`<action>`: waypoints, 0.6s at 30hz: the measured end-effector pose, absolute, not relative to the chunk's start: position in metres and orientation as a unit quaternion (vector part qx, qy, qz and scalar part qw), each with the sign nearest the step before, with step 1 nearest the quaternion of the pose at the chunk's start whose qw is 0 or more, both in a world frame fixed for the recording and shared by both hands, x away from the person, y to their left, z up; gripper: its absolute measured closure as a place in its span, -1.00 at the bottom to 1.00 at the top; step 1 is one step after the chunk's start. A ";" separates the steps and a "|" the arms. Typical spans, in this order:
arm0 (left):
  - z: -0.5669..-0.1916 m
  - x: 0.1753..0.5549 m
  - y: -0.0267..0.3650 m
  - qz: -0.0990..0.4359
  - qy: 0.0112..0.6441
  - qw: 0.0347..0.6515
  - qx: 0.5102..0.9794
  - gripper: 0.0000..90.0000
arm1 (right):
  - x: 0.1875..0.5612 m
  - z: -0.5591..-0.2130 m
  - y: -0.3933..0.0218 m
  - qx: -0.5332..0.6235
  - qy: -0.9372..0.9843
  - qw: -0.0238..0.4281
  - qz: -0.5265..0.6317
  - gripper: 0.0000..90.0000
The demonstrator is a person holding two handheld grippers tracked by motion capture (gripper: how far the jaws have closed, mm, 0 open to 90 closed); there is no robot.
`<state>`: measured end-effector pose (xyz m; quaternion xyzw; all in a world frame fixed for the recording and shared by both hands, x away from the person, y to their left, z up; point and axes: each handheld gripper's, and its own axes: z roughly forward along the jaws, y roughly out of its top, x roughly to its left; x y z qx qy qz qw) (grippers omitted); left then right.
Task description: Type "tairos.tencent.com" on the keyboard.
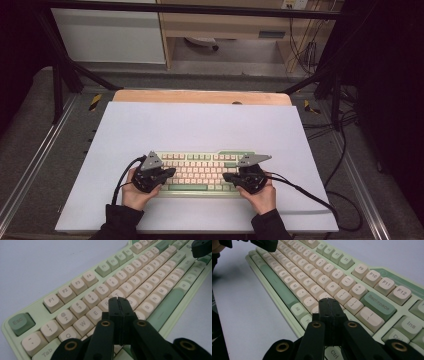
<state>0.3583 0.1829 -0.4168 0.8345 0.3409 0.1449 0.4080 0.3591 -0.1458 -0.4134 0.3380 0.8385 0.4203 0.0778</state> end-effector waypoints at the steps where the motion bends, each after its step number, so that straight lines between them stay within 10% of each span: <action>1: -0.417 0.357 0.185 0.146 0.342 0.408 0.834 1.00 | 0.359 -0.413 -0.146 0.338 0.838 0.078 0.421 1.00; 18: -0.425 0.349 0.208 0.145 0.353 0.404 0.831 0.99 | 0.360 -0.415 -0.135 0.331 0.842 0.070 0.419 1.00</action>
